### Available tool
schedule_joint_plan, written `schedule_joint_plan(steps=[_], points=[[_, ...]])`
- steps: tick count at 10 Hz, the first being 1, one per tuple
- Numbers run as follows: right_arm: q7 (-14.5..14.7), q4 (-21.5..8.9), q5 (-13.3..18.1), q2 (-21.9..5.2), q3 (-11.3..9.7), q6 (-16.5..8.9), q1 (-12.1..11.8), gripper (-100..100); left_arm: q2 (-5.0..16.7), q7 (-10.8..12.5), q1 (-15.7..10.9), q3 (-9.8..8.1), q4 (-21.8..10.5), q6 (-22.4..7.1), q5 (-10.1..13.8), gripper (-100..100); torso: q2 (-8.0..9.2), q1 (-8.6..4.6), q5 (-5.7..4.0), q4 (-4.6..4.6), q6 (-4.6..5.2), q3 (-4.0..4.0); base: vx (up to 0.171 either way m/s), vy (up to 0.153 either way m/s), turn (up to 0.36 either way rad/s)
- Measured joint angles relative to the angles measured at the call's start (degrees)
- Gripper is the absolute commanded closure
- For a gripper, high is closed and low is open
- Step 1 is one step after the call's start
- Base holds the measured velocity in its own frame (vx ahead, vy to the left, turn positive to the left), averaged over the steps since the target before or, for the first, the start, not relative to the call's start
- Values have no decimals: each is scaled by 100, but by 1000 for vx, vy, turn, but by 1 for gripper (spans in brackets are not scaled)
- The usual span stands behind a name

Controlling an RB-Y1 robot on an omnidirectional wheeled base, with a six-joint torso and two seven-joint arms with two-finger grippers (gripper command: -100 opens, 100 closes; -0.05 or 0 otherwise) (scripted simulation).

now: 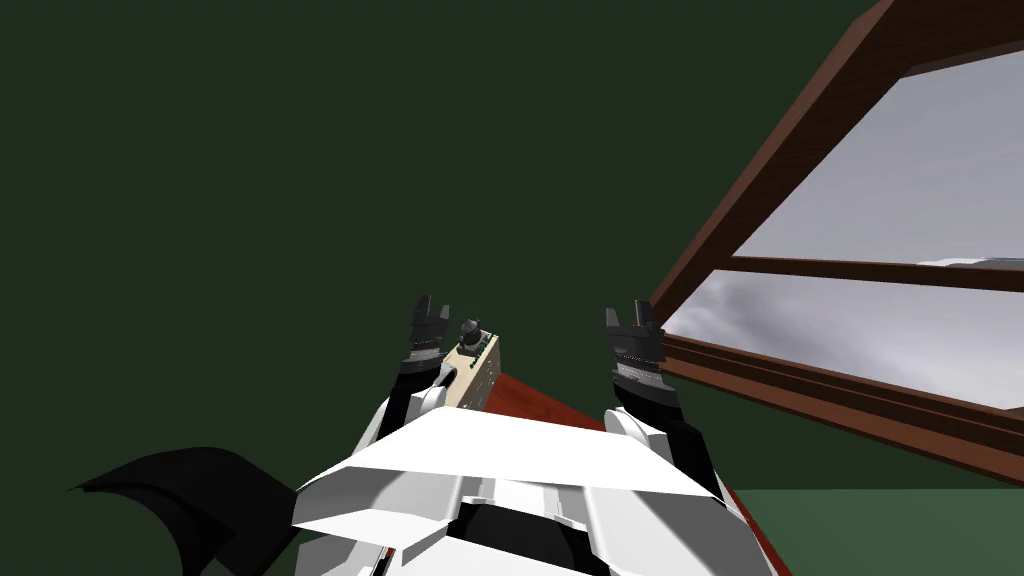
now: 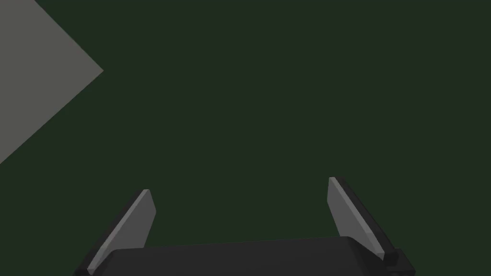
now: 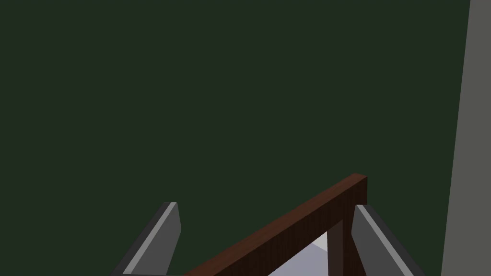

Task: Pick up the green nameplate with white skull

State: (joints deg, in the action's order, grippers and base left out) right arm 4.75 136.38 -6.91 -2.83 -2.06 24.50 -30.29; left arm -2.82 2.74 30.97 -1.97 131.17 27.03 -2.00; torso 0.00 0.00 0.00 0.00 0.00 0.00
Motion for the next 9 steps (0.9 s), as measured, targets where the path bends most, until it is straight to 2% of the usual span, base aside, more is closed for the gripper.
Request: schedule_joint_plan(steps=[4,9], points=[[0,0,0,1,-1,0,0,0,466,19,-216,126,-215,-291,123,-100,-10,-29,-7,-2,1,-6,25,-78,-24],[0,0,0,0,0,0,-1,0,946,121,-591,268,-578,-961,370,-100,-18,-18,-5,-5,-1,-11,48,-53,-25]])
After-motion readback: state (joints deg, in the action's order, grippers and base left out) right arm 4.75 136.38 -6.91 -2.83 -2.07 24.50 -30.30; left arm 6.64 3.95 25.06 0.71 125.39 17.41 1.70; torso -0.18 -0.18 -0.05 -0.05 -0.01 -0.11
